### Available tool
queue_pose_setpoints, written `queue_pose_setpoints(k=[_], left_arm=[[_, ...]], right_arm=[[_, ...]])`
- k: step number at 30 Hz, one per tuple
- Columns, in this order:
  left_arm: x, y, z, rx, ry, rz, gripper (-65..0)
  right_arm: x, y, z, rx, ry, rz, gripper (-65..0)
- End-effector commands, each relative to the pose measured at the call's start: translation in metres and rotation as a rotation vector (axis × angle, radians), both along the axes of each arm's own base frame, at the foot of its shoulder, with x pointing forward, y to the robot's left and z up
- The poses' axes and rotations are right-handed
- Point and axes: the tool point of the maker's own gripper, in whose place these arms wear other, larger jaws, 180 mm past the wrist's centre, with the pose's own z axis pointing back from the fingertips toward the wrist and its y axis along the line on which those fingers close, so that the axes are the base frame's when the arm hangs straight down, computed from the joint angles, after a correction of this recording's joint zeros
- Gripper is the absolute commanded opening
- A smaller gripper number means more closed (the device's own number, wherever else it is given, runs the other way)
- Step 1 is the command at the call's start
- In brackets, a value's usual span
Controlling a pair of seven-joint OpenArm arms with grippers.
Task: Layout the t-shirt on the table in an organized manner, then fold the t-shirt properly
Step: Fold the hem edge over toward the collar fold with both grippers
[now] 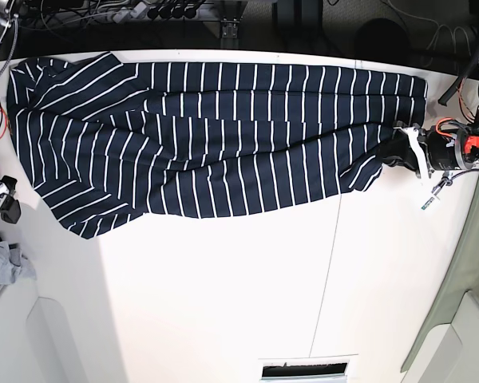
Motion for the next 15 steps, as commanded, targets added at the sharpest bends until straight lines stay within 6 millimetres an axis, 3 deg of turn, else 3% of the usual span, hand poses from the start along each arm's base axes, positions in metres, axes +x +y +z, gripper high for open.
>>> queue_pose_setpoints(k=[1, 5, 8, 15], left_arm=[[0.010, 0.003, 0.013, -0.007, -0.044, -0.001, -65.0], [0.008, 0.004, 0.011, -0.005, -0.038, -0.002, -65.0], [-0.001, 0.004, 0.005, -0.005, -0.015, -0.002, -65.0], [-0.003, 0.003, 0.003, -0.011, -0.024, 0.004, -65.0]], right_arm=[[0.016, -0.010, 0.014, -0.021, -0.039, -0.019, -29.0], [0.048, -0.010, -0.006, -0.042, 0.005, -0.044, -29.0], [0.058, -0.006, -0.027, -0.057, 0.070, -0.038, -29.1], [0.052, 0.056, -0.065, -0.008, 0.152, 0.142, -29.3]])
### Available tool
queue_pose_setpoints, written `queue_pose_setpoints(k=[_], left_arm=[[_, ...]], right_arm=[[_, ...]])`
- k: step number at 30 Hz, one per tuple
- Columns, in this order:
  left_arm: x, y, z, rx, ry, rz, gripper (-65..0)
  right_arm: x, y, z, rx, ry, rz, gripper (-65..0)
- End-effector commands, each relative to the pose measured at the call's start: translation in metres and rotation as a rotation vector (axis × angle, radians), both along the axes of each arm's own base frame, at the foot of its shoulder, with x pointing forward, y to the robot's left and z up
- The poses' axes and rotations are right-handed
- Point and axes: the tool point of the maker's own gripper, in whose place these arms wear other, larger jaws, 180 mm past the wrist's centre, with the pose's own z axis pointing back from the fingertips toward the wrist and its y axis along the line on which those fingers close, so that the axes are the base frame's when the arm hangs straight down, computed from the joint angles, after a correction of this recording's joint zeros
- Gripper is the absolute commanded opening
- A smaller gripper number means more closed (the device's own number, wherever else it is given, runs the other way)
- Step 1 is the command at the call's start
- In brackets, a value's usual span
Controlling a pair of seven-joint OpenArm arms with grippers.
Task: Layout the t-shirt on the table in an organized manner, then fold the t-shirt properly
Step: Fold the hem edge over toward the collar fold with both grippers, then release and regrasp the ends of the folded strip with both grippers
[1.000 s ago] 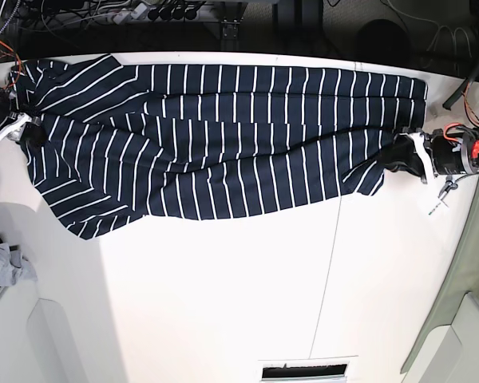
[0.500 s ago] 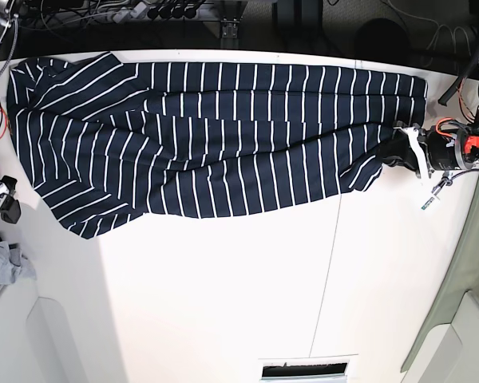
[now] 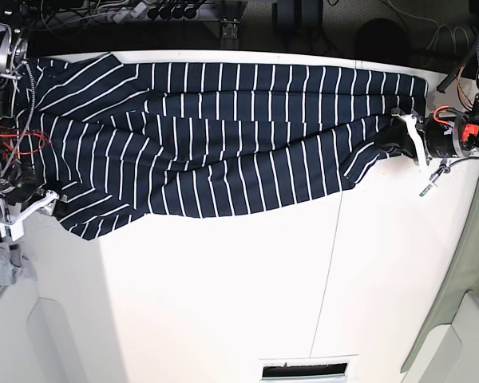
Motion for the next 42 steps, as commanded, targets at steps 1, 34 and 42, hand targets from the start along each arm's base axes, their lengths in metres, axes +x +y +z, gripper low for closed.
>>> queue_pose_setpoints(k=[1, 34, 42], left_arm=[[0.012, 0.006, 0.012, 0.007, -0.051, -0.004, -65.0], [-0.001, 0.054, 0.072, 0.009, 0.093, -0.048, -65.0], [-0.039, 0.059, 0.057, -0.003, 0.210, -0.049, -65.0]], right_arm=[[0.016, 0.004, 0.016, -0.003, -0.041, 0.028, -29.3], [-0.117, -0.045, 0.121, -0.015, -0.077, 0.093, -65.0], [-0.170, -0.053, 0.107, -0.022, 0.007, 0.075, -65.0]])
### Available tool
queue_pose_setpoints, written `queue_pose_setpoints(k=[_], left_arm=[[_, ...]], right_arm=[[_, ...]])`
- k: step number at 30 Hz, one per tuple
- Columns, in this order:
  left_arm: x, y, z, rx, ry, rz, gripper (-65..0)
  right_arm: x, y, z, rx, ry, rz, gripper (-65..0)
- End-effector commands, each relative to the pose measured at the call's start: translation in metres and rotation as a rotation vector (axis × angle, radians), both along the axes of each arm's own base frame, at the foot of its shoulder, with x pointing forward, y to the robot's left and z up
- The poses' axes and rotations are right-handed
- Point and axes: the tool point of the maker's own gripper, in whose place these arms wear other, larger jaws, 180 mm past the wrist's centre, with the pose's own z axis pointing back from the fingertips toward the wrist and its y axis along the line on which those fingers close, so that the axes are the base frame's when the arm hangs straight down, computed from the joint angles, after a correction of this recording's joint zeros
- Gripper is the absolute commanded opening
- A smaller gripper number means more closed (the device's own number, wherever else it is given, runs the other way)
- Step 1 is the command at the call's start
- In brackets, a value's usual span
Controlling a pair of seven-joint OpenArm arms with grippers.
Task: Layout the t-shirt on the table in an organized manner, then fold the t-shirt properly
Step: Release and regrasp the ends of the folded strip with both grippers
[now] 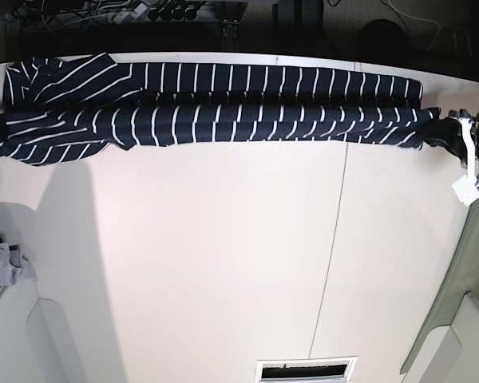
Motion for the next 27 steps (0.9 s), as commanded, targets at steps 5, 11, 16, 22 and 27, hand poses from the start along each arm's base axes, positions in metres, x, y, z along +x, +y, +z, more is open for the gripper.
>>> queue_pose_setpoints(k=[5, 11, 16, 22, 27], left_arm=[[-0.007, 0.008, -0.003, 0.021, -0.009, 0.010, -43.3], [-0.008, 0.013, -0.012, 0.080, -0.015, -0.009, -35.1], [0.008, 0.020, 0.000, 0.058, -0.090, 0.074, -35.1], [0.004, 0.026, 0.000, -0.007, -0.148, 0.224, -31.7], [-0.006, 0.038, -0.013, -0.032, -0.196, 0.389, -29.8]], right_arm=[[-0.006, 0.001, -0.002, 0.004, -0.011, -0.026, -36.6], [0.001, 0.003, 0.004, 0.020, -0.067, -0.045, -29.4], [0.011, 0.010, 0.020, 0.019, -0.133, -0.024, -31.7], [0.017, 0.021, 0.033, 0.007, -0.175, 0.005, -65.0], [0.015, 0.019, 0.028, 0.003, -0.160, -0.003, -65.0]])
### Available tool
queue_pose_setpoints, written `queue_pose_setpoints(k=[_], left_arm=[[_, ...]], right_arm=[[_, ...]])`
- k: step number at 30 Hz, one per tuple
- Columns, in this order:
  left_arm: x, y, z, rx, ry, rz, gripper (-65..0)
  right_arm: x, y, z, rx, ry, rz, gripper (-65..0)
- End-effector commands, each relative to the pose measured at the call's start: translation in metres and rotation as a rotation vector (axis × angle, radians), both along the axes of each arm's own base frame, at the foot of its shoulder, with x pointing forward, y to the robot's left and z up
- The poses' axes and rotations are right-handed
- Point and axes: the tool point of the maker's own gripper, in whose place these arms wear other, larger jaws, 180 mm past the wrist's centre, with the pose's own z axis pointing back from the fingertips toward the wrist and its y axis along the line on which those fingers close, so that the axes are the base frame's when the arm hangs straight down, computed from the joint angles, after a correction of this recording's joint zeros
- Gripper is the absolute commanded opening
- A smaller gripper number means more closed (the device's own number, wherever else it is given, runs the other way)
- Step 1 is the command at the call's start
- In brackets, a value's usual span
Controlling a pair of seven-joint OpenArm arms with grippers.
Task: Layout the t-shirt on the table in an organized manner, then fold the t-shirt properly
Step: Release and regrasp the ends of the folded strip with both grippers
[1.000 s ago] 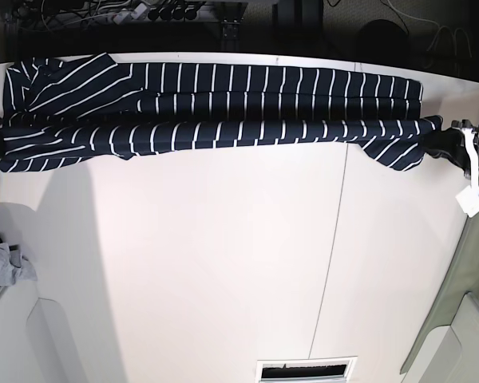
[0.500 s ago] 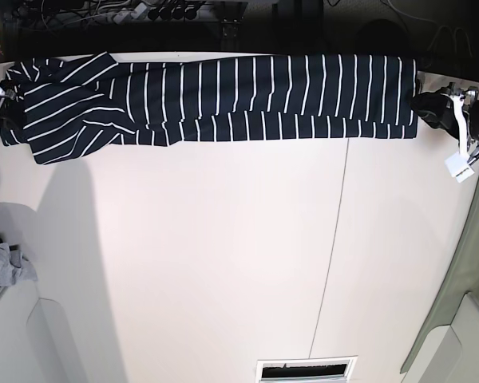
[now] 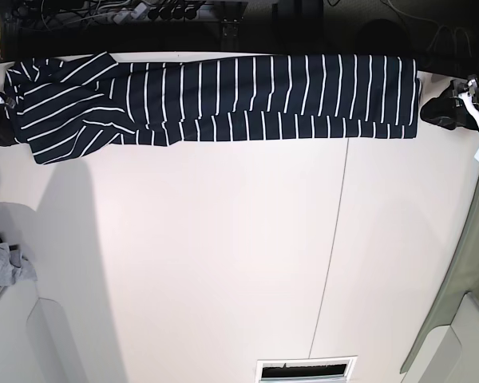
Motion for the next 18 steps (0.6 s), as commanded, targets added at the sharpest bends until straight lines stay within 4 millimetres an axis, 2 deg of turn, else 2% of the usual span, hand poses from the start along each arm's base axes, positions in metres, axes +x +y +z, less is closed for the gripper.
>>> queue_pose_setpoints(k=[1, 3, 8, 14, 18], left_arm=[[0.008, 0.006, 0.009, -0.008, -0.045, 0.027, -28.6], [0.007, 0.005, 0.003, -0.030, -0.058, 0.076, -25.8], [-0.004, -0.009, -0.021, -0.026, -0.032, 0.098, -25.4], [0.002, 0.008, -0.030, 0.057, -0.088, 0.144, -25.4], [-0.009, 0.016, -0.043, 0.059, -0.047, 0.176, -25.4]], right_arm=[[0.006, -0.003, 0.009, -0.010, -0.039, 0.005, -65.0], [0.004, 0.001, 0.000, -0.003, -0.021, 0.011, -65.0], [-0.002, 0.021, -0.037, 0.016, 0.048, 0.050, -65.0], [-0.008, 0.051, -0.076, 0.029, 0.141, 0.134, -65.0], [-0.009, 0.071, -0.086, 0.052, 0.169, 0.187, -65.0]])
